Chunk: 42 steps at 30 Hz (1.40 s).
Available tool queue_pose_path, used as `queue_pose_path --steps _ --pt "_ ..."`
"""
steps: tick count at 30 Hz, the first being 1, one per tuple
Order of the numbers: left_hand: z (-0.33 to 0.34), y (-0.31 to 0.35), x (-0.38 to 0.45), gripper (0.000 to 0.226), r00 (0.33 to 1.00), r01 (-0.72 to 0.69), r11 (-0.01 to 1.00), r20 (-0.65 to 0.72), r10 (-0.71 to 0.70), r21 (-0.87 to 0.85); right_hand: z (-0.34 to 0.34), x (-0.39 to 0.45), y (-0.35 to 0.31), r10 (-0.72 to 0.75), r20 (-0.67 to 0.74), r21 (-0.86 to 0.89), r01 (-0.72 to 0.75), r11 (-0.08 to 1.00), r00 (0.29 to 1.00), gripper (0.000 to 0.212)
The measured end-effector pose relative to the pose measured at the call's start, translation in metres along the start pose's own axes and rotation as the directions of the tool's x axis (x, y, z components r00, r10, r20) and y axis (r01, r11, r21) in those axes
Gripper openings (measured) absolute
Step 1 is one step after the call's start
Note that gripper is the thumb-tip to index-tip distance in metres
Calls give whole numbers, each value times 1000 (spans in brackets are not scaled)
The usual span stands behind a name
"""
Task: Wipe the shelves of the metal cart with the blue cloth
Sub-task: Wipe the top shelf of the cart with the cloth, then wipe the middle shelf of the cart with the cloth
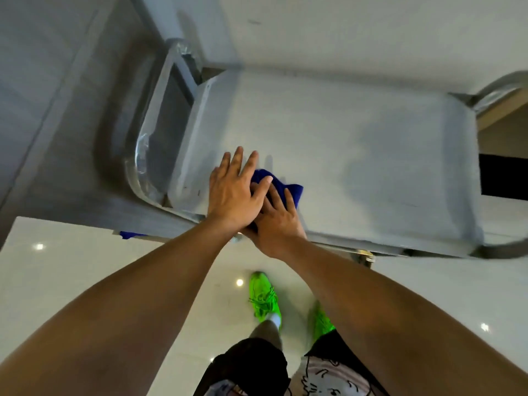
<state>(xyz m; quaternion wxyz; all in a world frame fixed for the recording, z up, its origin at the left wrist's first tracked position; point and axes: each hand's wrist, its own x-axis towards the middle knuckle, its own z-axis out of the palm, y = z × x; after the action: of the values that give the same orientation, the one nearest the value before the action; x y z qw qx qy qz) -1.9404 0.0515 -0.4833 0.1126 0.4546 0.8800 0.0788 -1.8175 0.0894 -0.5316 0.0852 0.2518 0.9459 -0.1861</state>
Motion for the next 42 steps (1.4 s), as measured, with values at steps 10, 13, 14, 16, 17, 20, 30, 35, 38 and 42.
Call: queue_pose_path --steps 10,13,14,16,17,20,30,35,38,42 --pt "55 192 -19 71 964 -247 968 95 250 -40 -18 -137 179 307 -74 6 -307 952 949 80" --pt "69 234 -32 71 947 -298 954 115 300 -37 -22 -173 221 381 -109 19 -381 924 918 80" --pt "73 243 -36 71 942 -310 951 124 310 -23 -24 -182 233 396 -116 21 -396 918 911 78" --pt "80 256 -44 72 938 -317 948 145 314 0 -24 -200 249 417 -130 29 -417 908 899 74" --pt "82 259 -49 72 937 -318 948 154 314 5 -23 -207 253 425 -140 40 -424 905 894 72" --pt "89 260 -64 73 932 -331 944 152 328 -5 -18 -221 254 453 -185 96 -442 892 872 64" --pt "103 214 -129 57 851 -503 843 61 522 -192 16 -249 208 554 -411 379 -417 826 724 42" --pt "124 173 -154 56 866 -471 874 127 484 -123 49 -264 180 589 -479 441 -402 802 650 43" --pt "140 150 -164 56 874 -455 886 142 464 -92 68 -268 160 600 -471 429 -426 796 647 43" --pt "163 131 -169 59 893 -416 906 152 424 -83 89 -264 150 598 -419 402 -451 797 683 42"
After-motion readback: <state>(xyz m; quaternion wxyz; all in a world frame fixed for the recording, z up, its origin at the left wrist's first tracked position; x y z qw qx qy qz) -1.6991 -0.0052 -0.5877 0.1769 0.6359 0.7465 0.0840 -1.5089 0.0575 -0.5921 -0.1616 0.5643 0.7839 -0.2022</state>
